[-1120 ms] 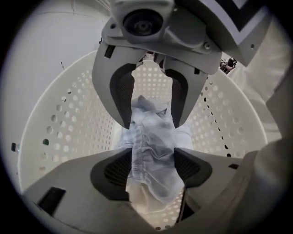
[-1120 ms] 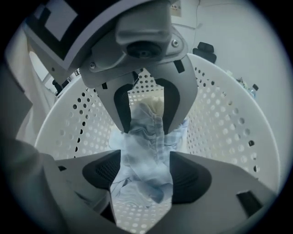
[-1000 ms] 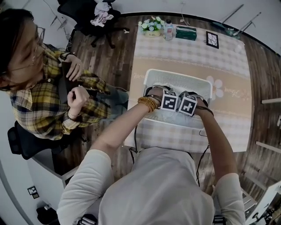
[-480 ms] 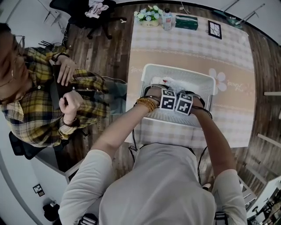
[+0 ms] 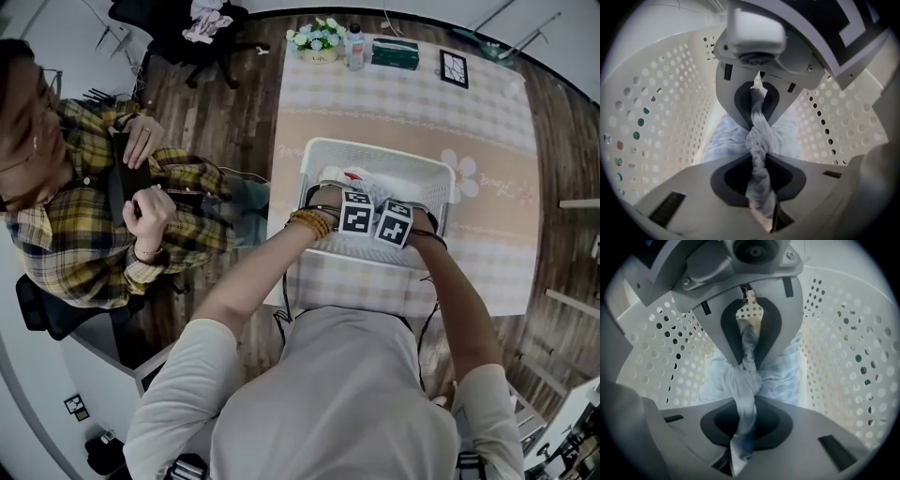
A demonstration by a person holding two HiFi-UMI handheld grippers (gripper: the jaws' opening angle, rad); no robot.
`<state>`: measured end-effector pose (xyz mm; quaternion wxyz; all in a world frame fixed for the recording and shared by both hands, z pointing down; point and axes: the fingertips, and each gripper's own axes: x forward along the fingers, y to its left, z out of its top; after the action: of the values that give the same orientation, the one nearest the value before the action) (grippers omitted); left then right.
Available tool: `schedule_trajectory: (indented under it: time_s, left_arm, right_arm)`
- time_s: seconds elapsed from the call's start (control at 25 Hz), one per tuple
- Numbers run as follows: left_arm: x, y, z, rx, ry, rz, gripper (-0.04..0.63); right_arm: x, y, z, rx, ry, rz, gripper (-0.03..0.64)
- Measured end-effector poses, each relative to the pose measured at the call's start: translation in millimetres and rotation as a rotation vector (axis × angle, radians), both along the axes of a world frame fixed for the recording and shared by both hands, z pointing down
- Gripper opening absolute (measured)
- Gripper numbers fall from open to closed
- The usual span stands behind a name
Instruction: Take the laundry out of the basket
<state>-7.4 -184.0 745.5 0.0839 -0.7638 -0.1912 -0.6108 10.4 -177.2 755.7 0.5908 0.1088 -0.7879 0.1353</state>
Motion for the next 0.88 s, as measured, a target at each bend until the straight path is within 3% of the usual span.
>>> schedule_trajectory:
  time_s: [0.28,0.6,0.88]
  left_arm:
    - [4,0,-34,-0.017,0.019,-0.044,0.108]
    - [10,-7,-94,-0.007,0.062,-0.095,0.107]
    - [15,-17,-154,0.038,0.082,-0.119,0.107]
  right_arm:
    - [3,0,-33,0.0,-0.009,0.008,0.067]
    - [26,-16,-91,0.089,0.029,0.068,0.063]
    - [15,-19,-153,0.143,-0.037,0.015,0.061]
